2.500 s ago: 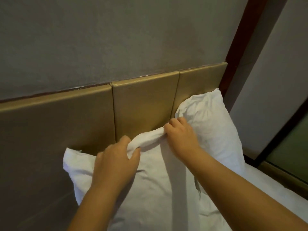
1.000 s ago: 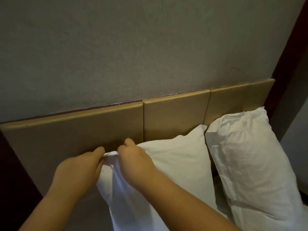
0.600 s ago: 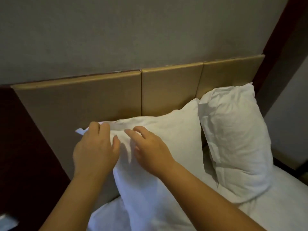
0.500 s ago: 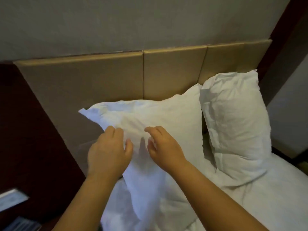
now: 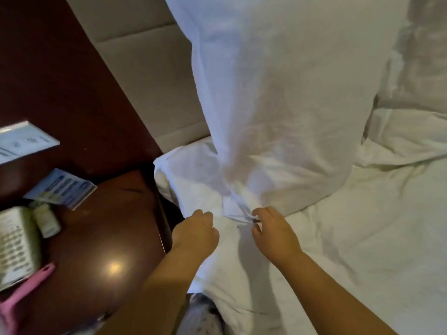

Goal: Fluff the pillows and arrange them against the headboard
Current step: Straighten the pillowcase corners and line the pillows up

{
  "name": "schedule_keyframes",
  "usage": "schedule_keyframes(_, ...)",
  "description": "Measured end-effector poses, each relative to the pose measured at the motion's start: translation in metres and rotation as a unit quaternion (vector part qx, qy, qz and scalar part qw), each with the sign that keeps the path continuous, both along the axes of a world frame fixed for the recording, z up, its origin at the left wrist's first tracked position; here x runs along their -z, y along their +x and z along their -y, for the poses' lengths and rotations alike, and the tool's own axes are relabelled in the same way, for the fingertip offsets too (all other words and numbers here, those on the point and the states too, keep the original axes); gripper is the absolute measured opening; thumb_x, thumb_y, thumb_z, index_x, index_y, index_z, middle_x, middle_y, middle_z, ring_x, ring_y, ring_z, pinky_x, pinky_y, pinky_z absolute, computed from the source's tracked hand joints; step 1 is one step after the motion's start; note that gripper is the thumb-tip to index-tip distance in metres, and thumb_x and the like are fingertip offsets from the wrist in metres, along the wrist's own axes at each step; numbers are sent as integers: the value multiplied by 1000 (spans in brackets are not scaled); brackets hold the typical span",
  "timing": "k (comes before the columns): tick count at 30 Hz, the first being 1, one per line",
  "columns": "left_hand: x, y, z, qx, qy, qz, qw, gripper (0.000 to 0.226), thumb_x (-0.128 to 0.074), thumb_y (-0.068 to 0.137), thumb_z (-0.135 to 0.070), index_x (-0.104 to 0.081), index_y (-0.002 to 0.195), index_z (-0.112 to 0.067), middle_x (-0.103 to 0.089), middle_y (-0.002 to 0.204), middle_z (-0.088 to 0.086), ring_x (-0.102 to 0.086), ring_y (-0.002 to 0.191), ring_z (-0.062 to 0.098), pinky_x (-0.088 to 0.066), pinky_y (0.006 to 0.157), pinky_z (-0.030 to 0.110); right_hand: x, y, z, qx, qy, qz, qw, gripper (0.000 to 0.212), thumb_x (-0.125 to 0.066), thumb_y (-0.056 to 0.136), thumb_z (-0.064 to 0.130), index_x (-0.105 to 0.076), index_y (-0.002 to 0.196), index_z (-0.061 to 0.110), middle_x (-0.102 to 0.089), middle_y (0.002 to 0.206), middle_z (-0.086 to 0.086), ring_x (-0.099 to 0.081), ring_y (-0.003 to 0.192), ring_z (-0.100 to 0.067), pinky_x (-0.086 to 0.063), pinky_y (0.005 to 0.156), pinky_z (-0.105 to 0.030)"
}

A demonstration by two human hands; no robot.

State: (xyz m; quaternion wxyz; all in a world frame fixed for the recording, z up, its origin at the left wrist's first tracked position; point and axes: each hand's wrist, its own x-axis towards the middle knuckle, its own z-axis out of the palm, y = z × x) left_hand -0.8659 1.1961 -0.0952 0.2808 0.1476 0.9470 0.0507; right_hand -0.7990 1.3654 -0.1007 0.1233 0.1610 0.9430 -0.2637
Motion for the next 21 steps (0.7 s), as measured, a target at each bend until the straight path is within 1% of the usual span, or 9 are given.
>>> schedule_keyframes(3,41,-12,-6,-2,-3,48,999,18,-43,95,-26,-50,109,-16,-51,113,3,-57,101,27,-40,70,32,35,-10,15,-27,8,47,998,30,-49,87,8,-63,113,8,-62,113,-10,-58,105,-29,-48,88,-36)
schedule_keyframes(5,68,-24,-17,-22,46,80,996,27,-47,94,-30,-49,117,-16,-52,117,5,-57,107,27,-41,75,33,56,-26,23,-68,15,61,996,29,-45,85,10,-65,107,7,-64,109,-11,-60,102,-30,-51,85,-39)
schedule_keyframes(8,111,-45,-43,-134,167,149,965,38,-47,94,-36,-49,124,-14,-56,122,7,-55,116,28,-45,92,36,85,-54,34,-99,66,60,991,39,-66,75,12,-63,113,5,-66,108,-15,-66,98,-34,-56,79,-42)
schedule_keyframes(9,123,-50,-49,-166,194,158,954,37,-45,95,-36,-50,125,-14,-57,125,8,-55,118,28,-44,98,38,90,-63,36,-111,90,63,988,52,-71,75,12,-57,125,4,-64,117,-16,-64,104,-35,-55,85,-42)
schedule_keyframes(11,143,-59,-56,-210,234,170,934,32,-45,96,-29,-52,124,-14,-57,127,10,-54,119,28,-41,104,40,97,-77,40,-121,132,87,980,61,-60,88,19,-35,143,11,-50,138,-12,-52,123,-32,-44,101,-41)
schedule_keyframes(13,157,-67,-56,-236,260,197,915,32,-41,98,-25,-52,127,-18,-55,132,10,-53,120,28,-40,106,41,103,-88,46,-116,154,134,972,56,-50,93,24,-28,145,19,-43,141,-7,-47,126,-28,-42,100,-38)
schedule_keyframes(15,168,-72,-53,-235,262,215,911,34,-38,99,-24,-52,130,-20,-52,135,10,-51,121,29,-40,106,40,108,-97,53,-103,176,165,965,53,-50,92,23,-30,141,18,-42,139,-7,-48,123,-28,-45,97,-39)
schedule_keyframes(18,179,-73,-49,-248,283,230,897,26,-45,97,-17,-59,119,-15,-55,129,13,-53,117,32,-43,102,40,114,-104,63,-88,200,197,956,57,-55,89,22,-30,140,18,-39,141,-7,-47,125,-28,-44,100,-38)
schedule_keyframes(21,181,-72,-45,-336,333,251,844,23,-42,98,-29,-64,93,-22,-63,112,10,-57,104,31,-44,98,43,119,-108,68,-91,236,214,943,68,-60,85,25,-25,143,21,-33,146,-7,-43,129,-26,-40,105,-36)
